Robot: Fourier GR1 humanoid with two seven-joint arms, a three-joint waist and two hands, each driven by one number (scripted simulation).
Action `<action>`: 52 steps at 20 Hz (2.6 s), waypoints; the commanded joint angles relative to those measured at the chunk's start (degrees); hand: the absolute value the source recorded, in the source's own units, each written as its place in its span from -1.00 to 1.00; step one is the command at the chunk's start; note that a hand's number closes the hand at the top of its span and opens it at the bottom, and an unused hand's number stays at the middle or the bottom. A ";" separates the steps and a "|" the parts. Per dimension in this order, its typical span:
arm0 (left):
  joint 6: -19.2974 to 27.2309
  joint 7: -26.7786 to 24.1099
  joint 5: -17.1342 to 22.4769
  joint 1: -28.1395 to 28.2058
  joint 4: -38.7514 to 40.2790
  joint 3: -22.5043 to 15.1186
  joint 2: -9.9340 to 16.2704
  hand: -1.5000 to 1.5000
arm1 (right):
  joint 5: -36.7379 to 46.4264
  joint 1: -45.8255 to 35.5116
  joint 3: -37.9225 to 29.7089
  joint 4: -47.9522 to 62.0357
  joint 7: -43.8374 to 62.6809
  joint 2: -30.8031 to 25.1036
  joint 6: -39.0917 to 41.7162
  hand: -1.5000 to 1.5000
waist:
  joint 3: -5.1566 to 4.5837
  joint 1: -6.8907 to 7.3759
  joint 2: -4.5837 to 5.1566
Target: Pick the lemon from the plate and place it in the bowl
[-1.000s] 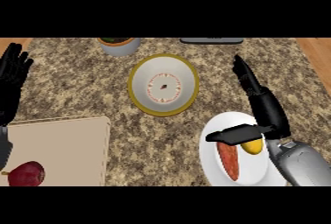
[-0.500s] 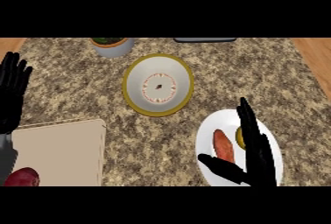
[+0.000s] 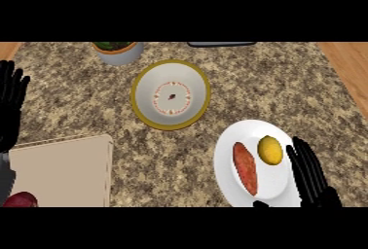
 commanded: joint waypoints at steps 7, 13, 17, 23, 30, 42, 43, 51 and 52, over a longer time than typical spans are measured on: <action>1.06 1.09 -0.98 -0.80 -1.67 -1.20 -1.25 0.00 | 12.90 10.82 0.00 -20.14 27.24 -11.32 29.17 -1.00 | 0.12 1.83 0.73; -1.57 -1.57 -1.58 -0.32 -0.12 -1.50 -2.31 0.00 | 14.28 8.72 3.50 -33.15 41.90 -8.55 46.36 -1.00 | 0.41 3.60 1.03; -2.03 -0.42 -1.16 1.77 -2.88 0.57 -2.91 0.00 | 11.24 3.68 1.43 -28.55 41.20 -4.95 49.74 -1.00 | 0.57 3.96 0.93; -1.80 2.29 -3.72 -2.95 -1.37 0.00 -4.97 0.00 | 14.07 -4.26 3.19 -17.18 42.02 5.79 52.61 -1.00 | 0.59 3.90 1.00; -4.52 1.77 -3.63 0.72 -4.89 2.82 -4.66 0.00 | 9.32 -1.15 -5.64 -10.77 32.98 4.69 48.59 -1.00 | 0.61 3.91 0.95; -3.67 3.05 -7.56 -1.33 -3.20 3.08 -8.97 0.00 | 10.41 0.74 -10.78 -0.52 18.09 6.98 42.11 -1.00 | 0.60 3.70 0.98; -5.52 3.26 -6.83 -1.44 -3.35 4.57 -7.23 0.00 | 9.72 -3.69 -11.80 1.16 18.56 8.54 44.65 -1.00 | 0.60 3.87 1.00; -5.56 6.00 -8.48 -0.99 -6.40 5.12 -8.81 0.00 | 13.43 -0.38 -12.28 2.17 16.41 10.71 45.72 -1.00 | 0.59 3.78 0.95; -8.23 1.17 -7.29 -3.93 1.38 7.33 -8.17 0.00 | 12.82 -1.71 -12.76 3.77 15.69 11.85 45.70 -1.00 | 0.58 3.66 1.01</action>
